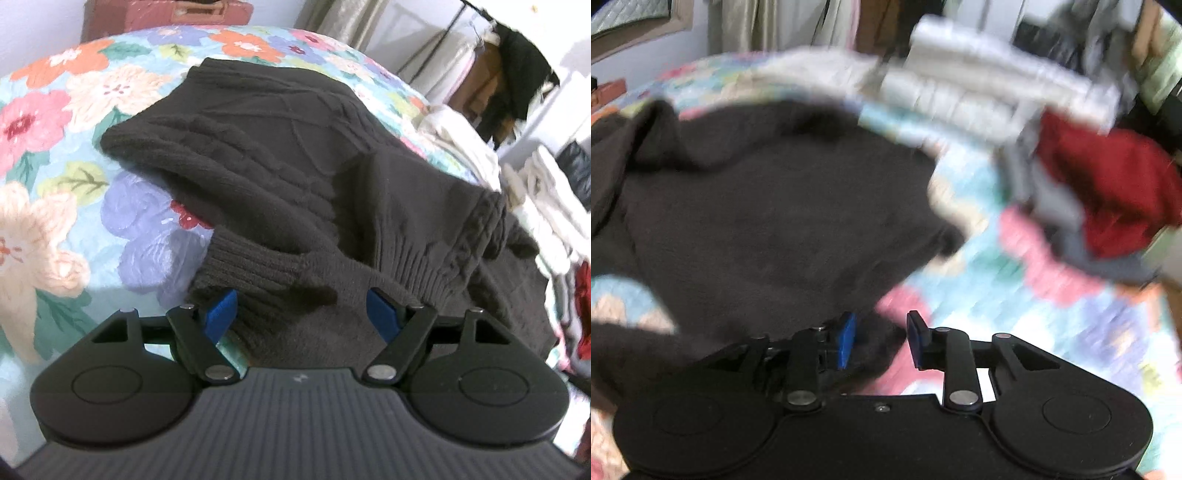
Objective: Fold clothes
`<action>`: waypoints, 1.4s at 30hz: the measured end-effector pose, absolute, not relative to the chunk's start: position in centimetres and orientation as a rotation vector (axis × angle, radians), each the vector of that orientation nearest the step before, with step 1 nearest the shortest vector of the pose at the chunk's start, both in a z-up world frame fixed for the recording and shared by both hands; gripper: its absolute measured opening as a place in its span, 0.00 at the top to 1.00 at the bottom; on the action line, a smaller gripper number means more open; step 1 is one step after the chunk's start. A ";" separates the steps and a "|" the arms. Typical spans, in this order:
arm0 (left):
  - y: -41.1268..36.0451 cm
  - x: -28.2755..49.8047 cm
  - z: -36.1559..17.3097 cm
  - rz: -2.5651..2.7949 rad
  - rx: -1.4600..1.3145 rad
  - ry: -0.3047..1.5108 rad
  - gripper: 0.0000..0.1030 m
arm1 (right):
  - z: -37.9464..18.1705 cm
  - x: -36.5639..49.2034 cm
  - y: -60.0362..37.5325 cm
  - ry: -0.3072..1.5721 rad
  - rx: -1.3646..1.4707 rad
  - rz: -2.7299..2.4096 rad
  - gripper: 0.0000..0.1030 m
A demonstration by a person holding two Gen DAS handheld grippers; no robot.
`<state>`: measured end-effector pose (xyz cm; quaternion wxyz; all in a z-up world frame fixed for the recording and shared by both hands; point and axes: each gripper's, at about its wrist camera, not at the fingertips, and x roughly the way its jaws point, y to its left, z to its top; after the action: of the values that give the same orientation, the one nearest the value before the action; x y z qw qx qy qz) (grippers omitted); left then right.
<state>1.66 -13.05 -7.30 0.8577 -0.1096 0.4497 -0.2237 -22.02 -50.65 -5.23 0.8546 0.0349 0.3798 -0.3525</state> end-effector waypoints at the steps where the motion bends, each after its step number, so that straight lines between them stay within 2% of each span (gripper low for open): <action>1: -13.2 1.5 -7.2 -0.477 -0.219 0.949 0.26 | -4.2 -21.8 -50.0 0.761 0.058 -0.696 0.59; 4: -13.9 1.1 -7.0 -0.495 -0.186 0.957 0.26 | -2.1 -20.5 -48.2 0.699 0.079 -0.521 0.44; 9: -14.6 0.3 -6.9 -0.500 -0.134 0.964 0.25 | -3.1 -16.2 -44.8 0.761 0.279 -0.119 0.44; 15: -14.7 0.1 -7.2 -0.494 -0.114 0.974 0.25 | -4.6 -12.1 -40.4 0.824 0.182 0.066 0.44; 17: -14.6 0.1 -7.3 -0.493 -0.116 0.978 0.25 | -4.8 -10.9 -39.7 0.846 0.155 0.086 0.41; 20: -14.2 0.3 -7.1 -0.488 -0.115 0.987 0.25 | -5.7 -9.1 -39.1 0.889 0.131 0.118 0.23; 24: -12.6 0.9 -6.3 -0.458 -0.158 0.971 0.25 | -7.9 -6.4 -39.2 0.978 0.129 0.129 0.21; 25: -12.0 1.0 -6.2 -0.445 -0.174 0.967 0.25 | -8.2 -6.1 -39.0 0.996 0.161 0.147 0.34; 26: -11.4 1.2 -6.1 -0.431 -0.192 0.964 0.25 | -8.4 -6.1 -38.9 1.007 0.201 0.195 0.51; 27: -10.9 1.4 -6.0 -0.418 -0.209 0.964 0.25 | -8.4 -6.2 -38.6 1.014 0.213 0.247 0.83; 28: -10.4 1.5 -6.1 -0.407 -0.224 0.968 0.25 | -8.0 -6.5 -38.1 1.003 0.195 0.278 0.88; 34: -8.3 2.2 -6.2 -0.371 -0.292 0.996 0.25 | -5.6 -11.5 -36.2 0.953 0.259 0.498 0.90; 38: -6.9 2.7 -6.0 -0.312 -0.297 0.984 0.25 | -5.2 -15.2 -35.4 1.020 0.216 0.556 0.90; 42: -4.8 3.3 -6.3 -0.260 -0.363 0.988 0.25 | -6.0 -15.0 -34.5 1.086 0.155 0.538 0.90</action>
<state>3.31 -4.82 -6.28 0.8566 -0.1729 0.4701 -0.1237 -15.00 -34.46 -5.96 0.8192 0.0726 0.5097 0.2526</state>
